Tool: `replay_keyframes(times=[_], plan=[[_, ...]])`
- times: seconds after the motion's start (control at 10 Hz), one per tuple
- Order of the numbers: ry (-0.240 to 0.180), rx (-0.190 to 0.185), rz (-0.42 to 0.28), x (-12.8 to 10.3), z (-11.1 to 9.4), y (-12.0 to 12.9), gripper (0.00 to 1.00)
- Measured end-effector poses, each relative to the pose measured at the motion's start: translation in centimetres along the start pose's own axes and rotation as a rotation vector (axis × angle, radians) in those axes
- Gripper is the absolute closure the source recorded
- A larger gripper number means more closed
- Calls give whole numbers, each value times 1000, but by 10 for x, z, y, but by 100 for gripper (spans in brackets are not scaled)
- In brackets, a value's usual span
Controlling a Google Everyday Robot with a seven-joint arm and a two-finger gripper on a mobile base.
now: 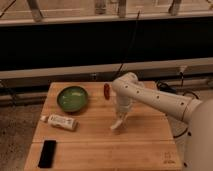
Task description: Wipe the white sponge on the table
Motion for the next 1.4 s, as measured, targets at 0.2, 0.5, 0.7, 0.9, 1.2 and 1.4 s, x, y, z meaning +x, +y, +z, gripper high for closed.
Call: replay_keyframes(times=[0.2, 0.5, 0.7, 0.9, 1.2, 1.4], plan=[[3, -4, -18, -5, 0, -6, 100], [3, -26, -39, -11, 3, -5, 100], [3, -38, -54, -22, 6, -5, 100], [4, -45, -61, -25, 8, -3, 100], [6, -60, -77, -31, 13, 1, 100], [8, -66, -87, -36, 14, 5, 100]])
